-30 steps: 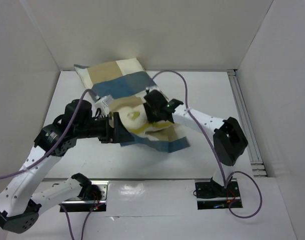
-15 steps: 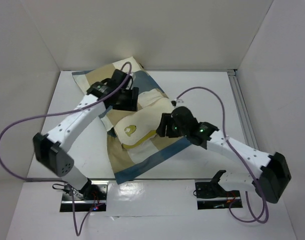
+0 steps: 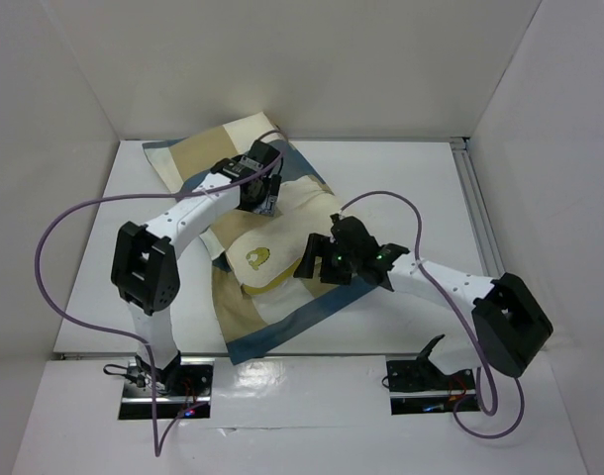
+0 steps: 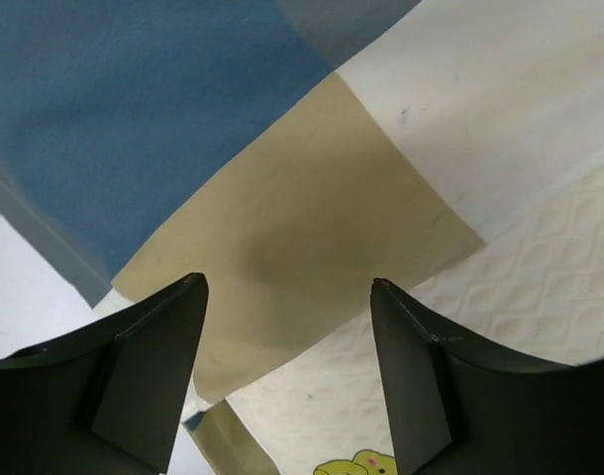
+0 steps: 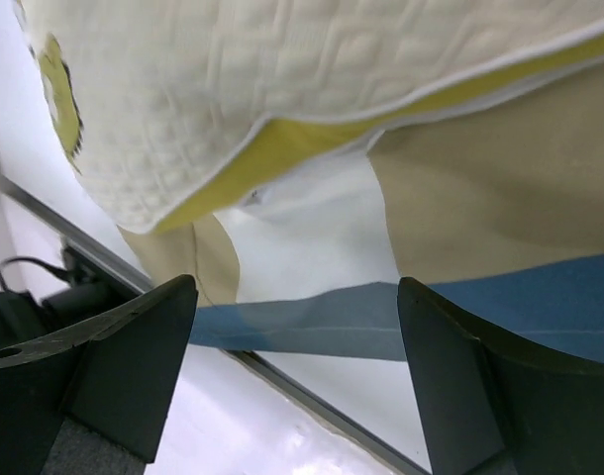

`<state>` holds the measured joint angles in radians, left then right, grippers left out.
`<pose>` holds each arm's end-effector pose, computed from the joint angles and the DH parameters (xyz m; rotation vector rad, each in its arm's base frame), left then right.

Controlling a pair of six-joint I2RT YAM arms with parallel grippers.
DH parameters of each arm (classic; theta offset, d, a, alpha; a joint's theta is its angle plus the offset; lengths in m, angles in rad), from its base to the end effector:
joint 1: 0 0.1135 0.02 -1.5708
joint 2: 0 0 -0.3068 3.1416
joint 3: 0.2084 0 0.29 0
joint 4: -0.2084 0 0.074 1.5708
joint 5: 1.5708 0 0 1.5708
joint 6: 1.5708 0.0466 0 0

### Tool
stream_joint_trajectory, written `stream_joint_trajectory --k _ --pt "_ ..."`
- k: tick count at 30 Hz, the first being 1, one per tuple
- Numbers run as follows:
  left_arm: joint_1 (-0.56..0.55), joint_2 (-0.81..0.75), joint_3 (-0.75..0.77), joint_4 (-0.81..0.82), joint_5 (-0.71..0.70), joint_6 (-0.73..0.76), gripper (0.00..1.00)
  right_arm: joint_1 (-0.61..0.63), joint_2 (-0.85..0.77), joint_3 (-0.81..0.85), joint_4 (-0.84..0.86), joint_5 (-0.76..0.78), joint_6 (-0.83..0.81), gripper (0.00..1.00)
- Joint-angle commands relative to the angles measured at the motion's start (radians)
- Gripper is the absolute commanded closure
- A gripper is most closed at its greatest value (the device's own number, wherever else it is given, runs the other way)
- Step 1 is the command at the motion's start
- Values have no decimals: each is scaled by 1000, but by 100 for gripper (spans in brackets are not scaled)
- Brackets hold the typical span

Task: Put the pillow into the pillowcase

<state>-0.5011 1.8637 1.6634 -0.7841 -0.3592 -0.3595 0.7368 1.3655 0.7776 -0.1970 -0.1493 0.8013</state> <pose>0.4145 -0.2084 0.3116 0.0396 2.4673 0.0963 0.2263 0.2146 0.2216 0.0032 2.5403 0.8684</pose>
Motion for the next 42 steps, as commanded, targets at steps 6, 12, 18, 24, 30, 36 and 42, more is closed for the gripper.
stream_joint_trajectory --k 6,12,18,24,30,36,42 --pt "4 -6 -2 57 178 134 22 -161 -106 -78 166 -167 116 11" --pt "-5 58 2 49 124 174 23 -252 -163 -202 370 -249 285 11" --pt "-5 127 48 8 56 174 31 -252 -88 -242 596 -271 411 11" --pt "-5 138 105 -47 32 131 95 -154 104 -154 662 -196 391 9" --pt "-16 33 137 -118 213 113 100 -106 286 -30 726 -58 288 30" --pt "-45 -101 175 -129 600 54 100 -215 334 174 751 -140 190 100" --pt "-45 26 612 -262 718 -42 100 -238 149 420 402 -193 -17 100"
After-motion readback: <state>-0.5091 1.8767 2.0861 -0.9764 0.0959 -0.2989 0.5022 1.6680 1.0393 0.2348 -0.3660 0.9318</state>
